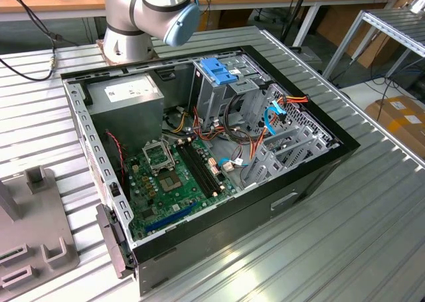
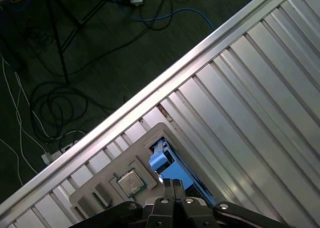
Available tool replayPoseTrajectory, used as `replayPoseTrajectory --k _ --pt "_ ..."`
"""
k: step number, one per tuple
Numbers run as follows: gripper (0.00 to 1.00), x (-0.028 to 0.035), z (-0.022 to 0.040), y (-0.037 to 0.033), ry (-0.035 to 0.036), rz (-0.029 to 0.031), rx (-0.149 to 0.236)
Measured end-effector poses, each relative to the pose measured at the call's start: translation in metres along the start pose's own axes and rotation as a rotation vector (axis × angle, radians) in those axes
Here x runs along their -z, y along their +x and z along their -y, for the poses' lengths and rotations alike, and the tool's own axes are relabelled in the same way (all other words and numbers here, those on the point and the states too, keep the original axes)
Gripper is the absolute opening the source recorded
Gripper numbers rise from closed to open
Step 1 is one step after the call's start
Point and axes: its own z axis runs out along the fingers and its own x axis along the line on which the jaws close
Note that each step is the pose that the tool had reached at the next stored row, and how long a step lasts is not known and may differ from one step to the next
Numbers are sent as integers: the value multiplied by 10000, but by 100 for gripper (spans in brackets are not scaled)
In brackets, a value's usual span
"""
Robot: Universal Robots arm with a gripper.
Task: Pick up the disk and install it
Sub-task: 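Pick up the disk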
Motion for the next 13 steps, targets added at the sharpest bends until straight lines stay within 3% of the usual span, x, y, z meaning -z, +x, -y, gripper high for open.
replayPoseTrajectory --k 13 --pt "11 0 0 0 3 -6 167"
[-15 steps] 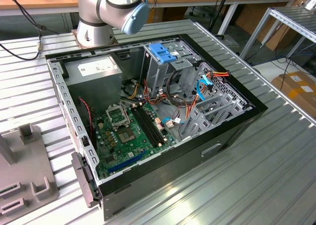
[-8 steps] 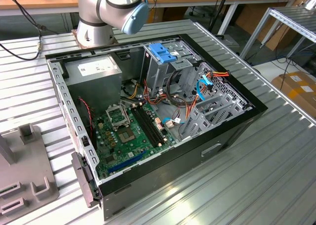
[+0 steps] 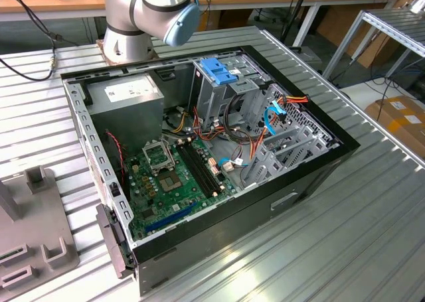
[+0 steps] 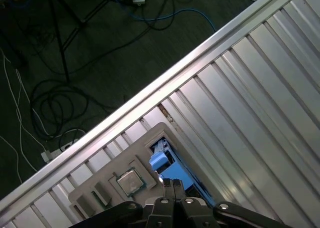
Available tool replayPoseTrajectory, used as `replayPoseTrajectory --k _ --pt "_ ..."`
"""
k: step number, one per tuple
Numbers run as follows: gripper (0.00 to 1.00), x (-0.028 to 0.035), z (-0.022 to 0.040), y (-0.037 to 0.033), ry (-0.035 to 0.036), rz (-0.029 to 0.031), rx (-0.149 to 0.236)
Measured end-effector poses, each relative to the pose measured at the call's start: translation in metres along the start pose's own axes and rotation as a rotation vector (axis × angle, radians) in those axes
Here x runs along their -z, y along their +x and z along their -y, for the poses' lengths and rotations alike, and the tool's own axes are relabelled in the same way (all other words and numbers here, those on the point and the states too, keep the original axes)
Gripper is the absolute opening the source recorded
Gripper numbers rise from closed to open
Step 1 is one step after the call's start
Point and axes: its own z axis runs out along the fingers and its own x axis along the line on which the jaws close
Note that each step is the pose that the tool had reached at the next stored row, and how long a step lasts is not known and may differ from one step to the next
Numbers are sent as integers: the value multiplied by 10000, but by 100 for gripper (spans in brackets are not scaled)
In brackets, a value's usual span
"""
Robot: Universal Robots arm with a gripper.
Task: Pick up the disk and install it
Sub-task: 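Pick up the disk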
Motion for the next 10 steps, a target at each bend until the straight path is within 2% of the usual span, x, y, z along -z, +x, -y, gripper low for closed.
replayPoseTrajectory --k 10 --pt "11 0 0 0 13 -26 705"
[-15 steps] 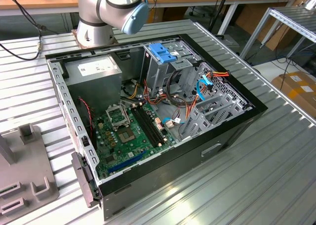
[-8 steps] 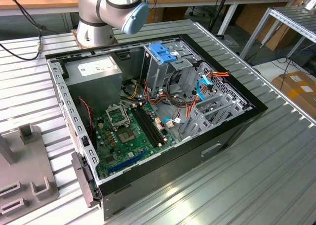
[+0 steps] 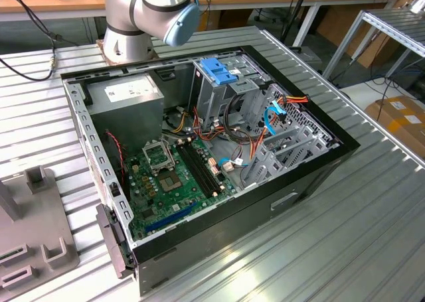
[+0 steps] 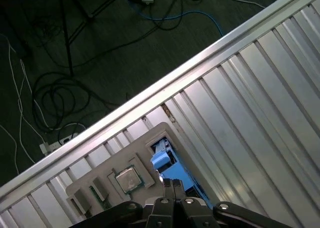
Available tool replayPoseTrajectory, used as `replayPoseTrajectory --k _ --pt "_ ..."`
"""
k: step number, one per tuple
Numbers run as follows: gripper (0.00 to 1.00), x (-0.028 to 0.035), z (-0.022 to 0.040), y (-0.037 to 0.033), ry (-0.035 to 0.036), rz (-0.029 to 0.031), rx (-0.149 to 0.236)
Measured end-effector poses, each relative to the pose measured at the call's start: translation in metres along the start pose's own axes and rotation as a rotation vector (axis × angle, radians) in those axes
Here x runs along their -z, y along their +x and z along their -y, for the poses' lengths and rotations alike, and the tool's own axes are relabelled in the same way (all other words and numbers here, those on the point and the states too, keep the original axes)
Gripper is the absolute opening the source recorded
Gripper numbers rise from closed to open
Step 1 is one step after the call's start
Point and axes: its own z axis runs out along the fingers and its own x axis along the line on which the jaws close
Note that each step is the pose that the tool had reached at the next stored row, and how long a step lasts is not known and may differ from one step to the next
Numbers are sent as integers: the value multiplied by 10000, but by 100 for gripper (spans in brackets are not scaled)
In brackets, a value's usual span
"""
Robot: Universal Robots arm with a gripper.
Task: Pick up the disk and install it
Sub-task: 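Pick up the disk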
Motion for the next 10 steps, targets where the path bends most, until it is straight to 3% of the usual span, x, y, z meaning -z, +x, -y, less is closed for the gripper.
replayPoseTrajectory --k 6,10 --pt "11 0 0 0 9 -19 498" --pt "11 0 0 0 10 -20 534"
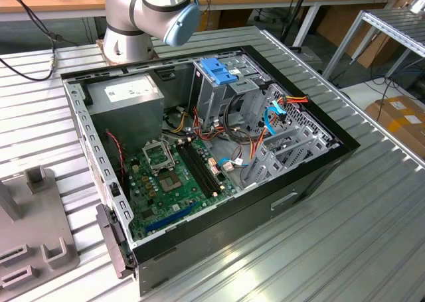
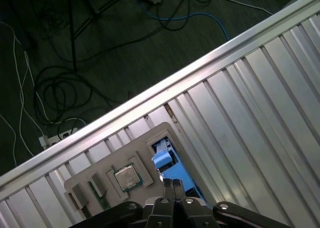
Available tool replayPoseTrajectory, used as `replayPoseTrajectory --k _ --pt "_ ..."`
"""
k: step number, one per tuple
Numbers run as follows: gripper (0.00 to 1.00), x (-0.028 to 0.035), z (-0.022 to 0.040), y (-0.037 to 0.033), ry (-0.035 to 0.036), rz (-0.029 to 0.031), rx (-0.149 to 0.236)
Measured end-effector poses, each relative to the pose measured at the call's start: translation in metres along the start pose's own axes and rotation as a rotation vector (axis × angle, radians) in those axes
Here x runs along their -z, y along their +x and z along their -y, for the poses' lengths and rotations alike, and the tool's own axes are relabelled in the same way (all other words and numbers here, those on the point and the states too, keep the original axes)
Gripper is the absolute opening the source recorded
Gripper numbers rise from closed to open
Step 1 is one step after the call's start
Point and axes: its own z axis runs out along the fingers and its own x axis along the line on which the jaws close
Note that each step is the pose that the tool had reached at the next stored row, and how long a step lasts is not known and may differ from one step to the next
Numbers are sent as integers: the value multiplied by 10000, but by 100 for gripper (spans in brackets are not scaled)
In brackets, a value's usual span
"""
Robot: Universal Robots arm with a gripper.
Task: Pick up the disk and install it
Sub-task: 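Pick up the disk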
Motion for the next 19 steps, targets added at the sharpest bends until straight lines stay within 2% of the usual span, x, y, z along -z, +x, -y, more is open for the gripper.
replayPoseTrajectory --k 11,14,19 --pt "11 0 0 0 0 0 11" --pt "11 0 0 0 3 -5 152" --pt "11 0 0 0 12 -22 621"
